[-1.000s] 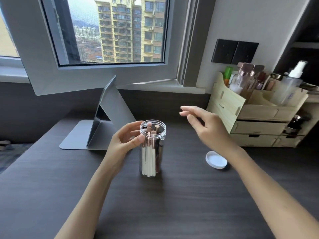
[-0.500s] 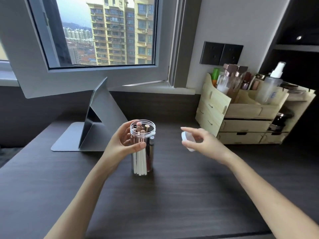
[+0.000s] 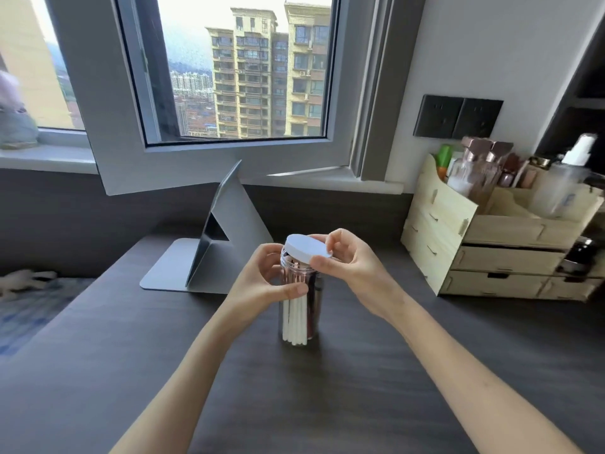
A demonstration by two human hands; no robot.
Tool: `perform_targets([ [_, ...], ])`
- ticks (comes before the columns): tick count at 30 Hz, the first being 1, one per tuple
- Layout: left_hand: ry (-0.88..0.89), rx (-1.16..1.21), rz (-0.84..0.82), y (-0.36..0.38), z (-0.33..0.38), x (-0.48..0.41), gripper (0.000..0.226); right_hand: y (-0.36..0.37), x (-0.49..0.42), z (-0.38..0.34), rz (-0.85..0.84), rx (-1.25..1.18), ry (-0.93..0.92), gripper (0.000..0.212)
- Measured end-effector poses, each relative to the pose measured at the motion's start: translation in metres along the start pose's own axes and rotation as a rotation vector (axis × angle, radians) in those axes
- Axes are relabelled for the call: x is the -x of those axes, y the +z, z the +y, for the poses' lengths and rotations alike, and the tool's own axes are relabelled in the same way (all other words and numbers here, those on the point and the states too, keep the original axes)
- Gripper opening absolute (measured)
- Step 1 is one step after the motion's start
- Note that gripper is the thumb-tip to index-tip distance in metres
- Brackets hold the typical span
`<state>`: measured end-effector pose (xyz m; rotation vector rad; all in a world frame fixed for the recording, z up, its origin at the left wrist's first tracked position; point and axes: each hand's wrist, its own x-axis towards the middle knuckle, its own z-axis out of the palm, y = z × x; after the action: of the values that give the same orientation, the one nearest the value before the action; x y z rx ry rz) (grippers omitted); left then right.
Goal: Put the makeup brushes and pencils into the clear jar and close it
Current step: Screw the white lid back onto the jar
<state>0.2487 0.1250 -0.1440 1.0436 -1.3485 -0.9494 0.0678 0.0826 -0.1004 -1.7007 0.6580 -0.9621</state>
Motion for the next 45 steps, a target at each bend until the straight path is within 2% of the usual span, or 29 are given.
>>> perform_targets([
  [4,-0.006,-0.044,-0.017,-0.001,0.003,-0.001,0.06,-0.012,-0.013,-0.01,-0.206,0.22,0.004,0.024],
  [8,-0.019,-0.05,-0.01,-0.002,0.002,-0.002,0.063,-0.015,-0.021,-0.028,-0.271,0.462,0.037,0.025],
  [10,-0.017,-0.054,-0.008,-0.002,0.002,-0.002,0.063,-0.01,-0.02,-0.031,-0.241,0.643,0.021,0.034],
  [13,-0.01,-0.063,-0.015,-0.002,0.003,-0.002,0.064,-0.001,-0.021,-0.038,-0.201,1.184,-0.082,0.063],
  [14,-0.009,-0.063,-0.019,-0.003,0.003,-0.002,0.065,0.001,-0.021,-0.042,-0.222,1.285,-0.082,0.073],
  [15,-0.01,-0.062,-0.021,-0.003,0.003,-0.002,0.066,0.0,-0.022,-0.046,-0.267,1.291,-0.064,0.077],
  [17,-0.01,-0.054,-0.022,-0.003,0.003,-0.003,0.066,-0.001,-0.021,-0.055,-0.374,1.124,-0.013,0.077],
  [19,-0.008,-0.058,-0.025,-0.004,0.003,-0.003,0.068,-0.001,-0.017,-0.06,-0.385,1.095,-0.021,0.077],
  [22,-0.018,-0.075,-0.019,-0.003,0.003,-0.004,0.071,0.003,-0.014,-0.068,-0.14,1.307,-0.221,0.086],
  [24,-0.026,-0.078,-0.011,-0.003,0.003,-0.004,0.072,0.003,-0.014,-0.075,-0.044,1.304,-0.271,0.091],
  [28,-0.023,-0.069,-0.017,-0.003,0.003,-0.004,0.072,0.002,-0.015,-0.068,-0.256,1.151,-0.162,0.08],
  [30,-0.016,-0.072,-0.013,-0.002,0.004,-0.003,0.073,0.001,-0.016,-0.067,-0.221,1.153,-0.176,0.085],
  [32,-0.014,-0.075,-0.006,-0.002,0.003,-0.003,0.074,0.002,-0.017,-0.07,-0.137,1.272,-0.23,0.084],
  [34,-0.014,-0.073,-0.01,-0.003,0.002,-0.003,0.072,0.003,-0.019,-0.065,-0.197,1.328,-0.24,0.066],
  [37,-0.008,-0.061,-0.009,-0.003,0.001,-0.003,0.071,0.003,-0.02,-0.05,-0.329,1.19,-0.186,0.058],
  [39,-0.004,-0.053,0.011,-0.002,0.0,-0.002,0.069,0.008,-0.02,-0.042,-0.277,1.132,-0.183,0.058],
  [45,-0.008,-0.041,0.075,0.002,-0.005,-0.001,0.068,0.029,-0.013,-0.025,-0.043,1.212,-0.158,0.051],
])
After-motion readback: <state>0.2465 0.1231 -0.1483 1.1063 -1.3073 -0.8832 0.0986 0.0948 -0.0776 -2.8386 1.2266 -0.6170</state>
